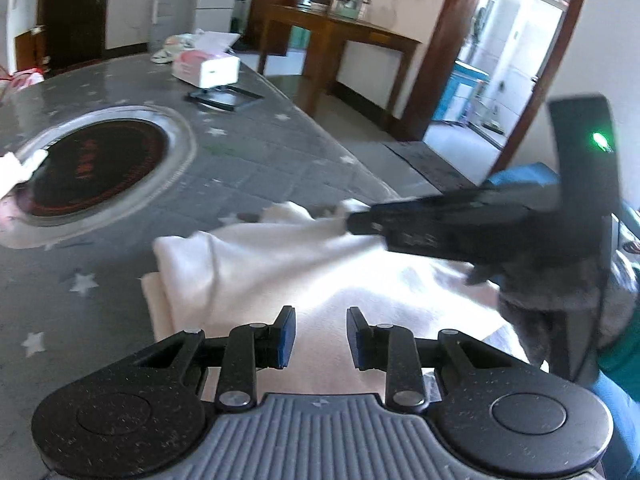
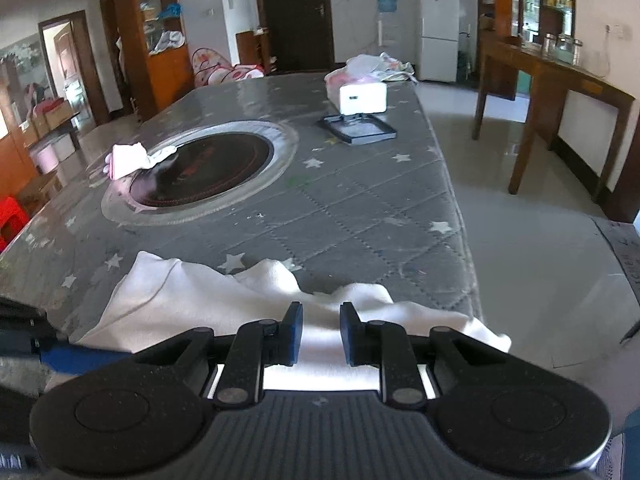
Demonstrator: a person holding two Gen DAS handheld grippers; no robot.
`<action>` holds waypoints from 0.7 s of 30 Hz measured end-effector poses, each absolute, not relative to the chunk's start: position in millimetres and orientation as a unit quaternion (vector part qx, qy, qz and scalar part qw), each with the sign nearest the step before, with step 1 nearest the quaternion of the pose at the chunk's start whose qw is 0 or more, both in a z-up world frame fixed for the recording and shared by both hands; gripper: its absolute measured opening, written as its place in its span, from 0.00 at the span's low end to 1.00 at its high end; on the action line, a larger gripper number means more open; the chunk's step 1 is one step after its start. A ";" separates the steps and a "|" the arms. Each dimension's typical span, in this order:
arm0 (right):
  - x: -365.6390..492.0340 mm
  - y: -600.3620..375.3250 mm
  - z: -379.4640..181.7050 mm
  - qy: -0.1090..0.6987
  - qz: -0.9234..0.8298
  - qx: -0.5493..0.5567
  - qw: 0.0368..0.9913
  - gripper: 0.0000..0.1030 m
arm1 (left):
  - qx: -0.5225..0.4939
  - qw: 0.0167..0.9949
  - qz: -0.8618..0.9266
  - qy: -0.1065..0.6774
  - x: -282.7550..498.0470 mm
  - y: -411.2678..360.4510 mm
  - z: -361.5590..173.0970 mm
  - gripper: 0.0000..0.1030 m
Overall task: Fold clothes
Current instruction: 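Lower the sweatshirt onto the table and open both grippers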
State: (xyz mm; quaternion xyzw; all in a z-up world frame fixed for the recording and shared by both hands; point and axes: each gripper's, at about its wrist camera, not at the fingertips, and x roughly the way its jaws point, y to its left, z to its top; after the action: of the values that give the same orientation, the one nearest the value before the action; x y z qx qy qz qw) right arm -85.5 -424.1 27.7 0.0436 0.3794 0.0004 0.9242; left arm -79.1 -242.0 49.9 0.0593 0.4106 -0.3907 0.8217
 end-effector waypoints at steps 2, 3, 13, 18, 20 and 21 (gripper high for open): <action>-78.1 -423.4 23.3 0.388 0.008 0.039 0.921 0.19 | 0.061 0.817 -0.396 0.414 -78.2 -244.5 45.4 0.29; -76.1 -423.1 21.3 0.392 0.010 0.036 0.919 0.19 | 0.063 0.815 -0.398 0.416 -77.9 -245.8 43.1 0.29; -58.7 -422.8 10.6 0.391 0.009 0.020 0.920 0.03 | 0.074 0.807 -0.411 0.417 -79.9 -248.8 31.4 0.31; -53.5 -425.4 15.1 0.388 0.021 0.037 0.921 0.04 | 0.064 0.805 -0.412 0.422 -76.5 -246.6 31.3 0.31; -57.1 -425.2 22.7 0.383 0.040 0.046 0.922 0.06 | 0.059 0.803 -0.414 0.424 -75.2 -245.5 31.4 0.32; -58.8 -424.7 26.2 0.381 0.050 0.049 0.922 0.07 | 0.058 0.802 -0.415 0.425 -74.8 -245.2 31.4 0.32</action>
State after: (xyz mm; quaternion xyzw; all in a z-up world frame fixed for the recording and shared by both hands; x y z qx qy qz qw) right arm -58.8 -424.7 26.2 0.0487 0.3808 0.0502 0.9220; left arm -74.8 -245.2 31.4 0.0576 0.4253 -0.4151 0.8022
